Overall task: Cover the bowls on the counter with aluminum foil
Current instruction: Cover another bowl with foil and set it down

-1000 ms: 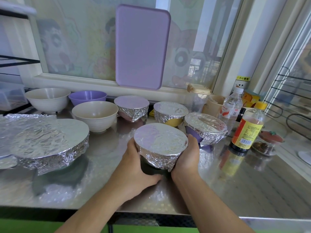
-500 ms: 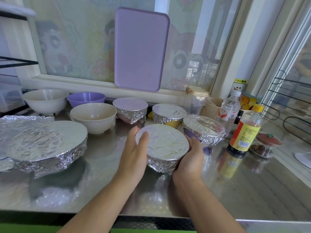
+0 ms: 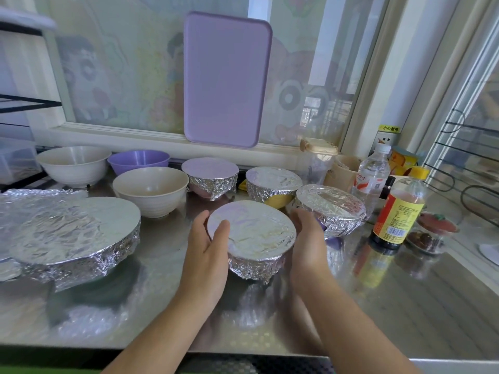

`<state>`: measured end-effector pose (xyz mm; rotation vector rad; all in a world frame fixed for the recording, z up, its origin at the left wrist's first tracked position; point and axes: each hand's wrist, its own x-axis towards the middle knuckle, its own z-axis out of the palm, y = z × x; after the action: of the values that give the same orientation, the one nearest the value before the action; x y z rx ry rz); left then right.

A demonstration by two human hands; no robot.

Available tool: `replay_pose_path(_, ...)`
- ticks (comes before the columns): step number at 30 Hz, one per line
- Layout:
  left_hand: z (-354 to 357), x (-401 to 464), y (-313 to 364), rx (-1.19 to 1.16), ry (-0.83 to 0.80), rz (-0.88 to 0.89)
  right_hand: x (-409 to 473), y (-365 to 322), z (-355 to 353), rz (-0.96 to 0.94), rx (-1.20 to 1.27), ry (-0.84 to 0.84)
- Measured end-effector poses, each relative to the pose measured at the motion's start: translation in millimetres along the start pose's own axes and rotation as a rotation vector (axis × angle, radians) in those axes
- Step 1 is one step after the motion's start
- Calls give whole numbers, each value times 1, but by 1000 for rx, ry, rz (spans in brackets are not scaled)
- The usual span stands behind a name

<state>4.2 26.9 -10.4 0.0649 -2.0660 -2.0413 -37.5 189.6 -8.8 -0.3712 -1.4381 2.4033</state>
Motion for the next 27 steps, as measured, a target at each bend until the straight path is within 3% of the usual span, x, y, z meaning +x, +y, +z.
replay_pose_path(4, -2, -3, -4, 86, -33, 72, 15, -36, -1, -232, -523, -210)
replay_pose_path(7, 1, -2, -5, 195, -48, 102, 19, -50, 9, -203, -800, -454)
replay_pose_path(9, 1, -2, -6, 252, -51, 121, 19, -51, 13, -174, -908, -514)
replay_pose_path(14, -6, 1, -4, 329, -56, 160, 20, -45, 12, -51, -772, -478)
replay_pose_path(19, -11, 6, -3, 325, 50, 177, 11, -52, 9, -289, -1071, -380)
replay_pose_path(22, -5, -2, 2, 326, 96, 207, 12, -57, 8, -328, -1049, -363)
replay_pose_path(27, 17, -10, 1, 336, 45, 203, 22, -46, 11, -76, -803, -488)
